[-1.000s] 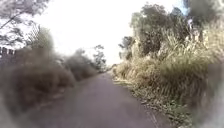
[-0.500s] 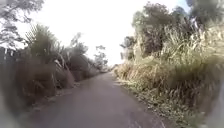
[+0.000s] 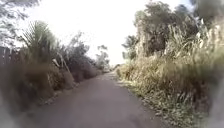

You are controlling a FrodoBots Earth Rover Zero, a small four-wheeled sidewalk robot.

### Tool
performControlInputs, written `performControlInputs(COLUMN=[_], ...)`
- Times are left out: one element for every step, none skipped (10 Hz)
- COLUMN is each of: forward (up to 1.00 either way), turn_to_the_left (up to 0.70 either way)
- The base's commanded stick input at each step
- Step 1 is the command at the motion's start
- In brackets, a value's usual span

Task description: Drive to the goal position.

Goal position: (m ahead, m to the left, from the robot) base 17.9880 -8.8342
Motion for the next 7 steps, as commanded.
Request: performControlInputs(forward=[0.50,0.50,0.50,0.50,0.50,0.50,0.50], turn_to_the_left=[0.00,0.00,0.00,0.00,0.00,0.00,0.00])
